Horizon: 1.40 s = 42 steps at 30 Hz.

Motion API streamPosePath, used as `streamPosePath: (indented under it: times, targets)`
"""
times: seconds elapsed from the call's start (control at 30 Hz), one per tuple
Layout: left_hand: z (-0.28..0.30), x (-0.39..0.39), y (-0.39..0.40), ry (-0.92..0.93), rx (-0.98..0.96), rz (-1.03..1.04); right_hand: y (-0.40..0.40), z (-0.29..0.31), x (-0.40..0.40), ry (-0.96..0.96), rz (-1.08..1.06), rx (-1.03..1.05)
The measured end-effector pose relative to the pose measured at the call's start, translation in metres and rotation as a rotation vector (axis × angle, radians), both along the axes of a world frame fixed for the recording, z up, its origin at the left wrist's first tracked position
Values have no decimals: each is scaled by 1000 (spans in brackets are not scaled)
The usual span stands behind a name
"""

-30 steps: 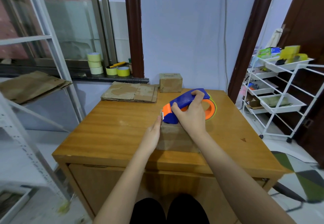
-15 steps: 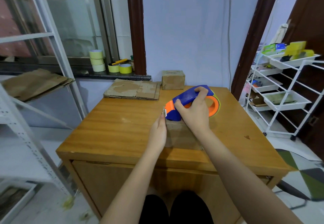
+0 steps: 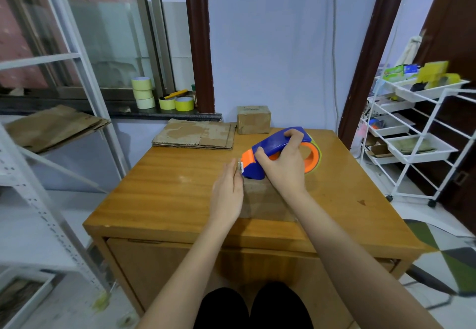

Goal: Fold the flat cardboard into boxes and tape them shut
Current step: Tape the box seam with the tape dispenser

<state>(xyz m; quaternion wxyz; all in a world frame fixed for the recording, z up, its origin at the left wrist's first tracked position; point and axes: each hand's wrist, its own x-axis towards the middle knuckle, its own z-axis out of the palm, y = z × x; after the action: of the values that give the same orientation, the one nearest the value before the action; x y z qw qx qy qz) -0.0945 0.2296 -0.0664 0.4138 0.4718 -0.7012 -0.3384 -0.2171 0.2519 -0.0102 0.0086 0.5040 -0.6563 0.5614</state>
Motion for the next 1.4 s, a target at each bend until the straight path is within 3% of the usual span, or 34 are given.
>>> streamPosePath:
  times: [0.1,0.2,0.33,0.53,0.77,1.03,1.4]
  targets:
    - [2,5,-2,-147,-213,3,0,-1,-1,-3,0,-5]
    - [3,15,-7,-433,-401,52,1,0,-2,-9,-1,-2]
    - [9,22,-15,-628,-621,78,3,2,-2,-5,-15,-15]
    - [19,24,-11,-807,-691,104,2,5,-4,-7,-5,10]
    - [27,23,-6,-935,-641,89,1,6,-12,-17,47,14]
    - [30,20,-3,-936,-679,73,5,8,-21,-53,57,8]
    - [24,18,-4,-693,-583,-102,9,3,-19,-41,-6,-44]
